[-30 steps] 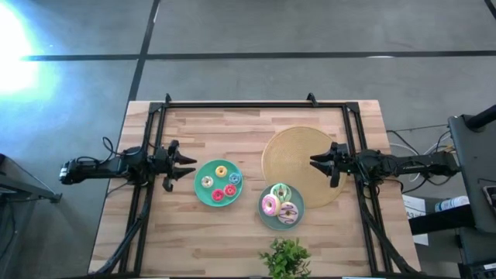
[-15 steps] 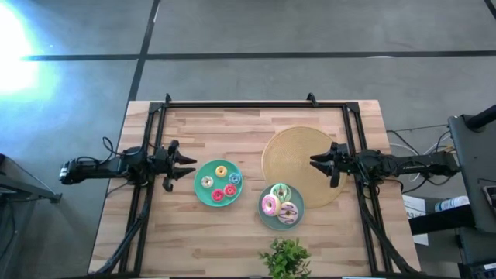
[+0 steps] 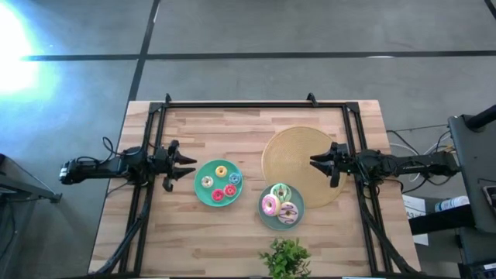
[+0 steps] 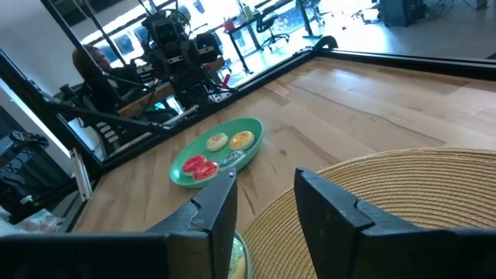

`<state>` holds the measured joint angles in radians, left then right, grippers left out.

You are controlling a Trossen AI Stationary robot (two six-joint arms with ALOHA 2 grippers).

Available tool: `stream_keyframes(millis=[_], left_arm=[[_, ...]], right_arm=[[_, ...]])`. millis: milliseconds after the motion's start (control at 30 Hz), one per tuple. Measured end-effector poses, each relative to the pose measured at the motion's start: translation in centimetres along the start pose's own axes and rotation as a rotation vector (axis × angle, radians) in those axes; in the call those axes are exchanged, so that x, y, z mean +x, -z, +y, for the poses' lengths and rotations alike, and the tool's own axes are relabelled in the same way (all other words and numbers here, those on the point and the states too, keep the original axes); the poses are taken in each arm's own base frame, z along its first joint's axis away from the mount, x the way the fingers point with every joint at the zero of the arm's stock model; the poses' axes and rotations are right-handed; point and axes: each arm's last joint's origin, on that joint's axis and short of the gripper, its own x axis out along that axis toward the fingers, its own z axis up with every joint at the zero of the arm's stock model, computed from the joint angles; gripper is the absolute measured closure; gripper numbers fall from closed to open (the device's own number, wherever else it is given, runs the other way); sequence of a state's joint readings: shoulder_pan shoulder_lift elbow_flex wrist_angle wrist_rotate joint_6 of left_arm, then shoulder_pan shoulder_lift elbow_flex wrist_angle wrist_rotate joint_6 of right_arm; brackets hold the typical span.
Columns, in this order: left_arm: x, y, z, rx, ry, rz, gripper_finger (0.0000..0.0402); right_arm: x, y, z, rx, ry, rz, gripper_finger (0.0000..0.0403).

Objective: Pick & Place donuts
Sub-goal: Return to Home Position

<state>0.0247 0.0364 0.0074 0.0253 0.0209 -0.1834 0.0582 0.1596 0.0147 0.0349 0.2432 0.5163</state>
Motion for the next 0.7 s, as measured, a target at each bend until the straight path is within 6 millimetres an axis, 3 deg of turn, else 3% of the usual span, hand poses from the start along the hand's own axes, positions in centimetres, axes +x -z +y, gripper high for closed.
stream_keyframes(millis=[700], left_arm=[[0.0, 0.0, 0.0, 0.0, 0.0, 0.0, 0.0284]], right_arm=[[0.0, 0.0, 0.0, 0.0, 0.0, 0.0, 0.0277]])
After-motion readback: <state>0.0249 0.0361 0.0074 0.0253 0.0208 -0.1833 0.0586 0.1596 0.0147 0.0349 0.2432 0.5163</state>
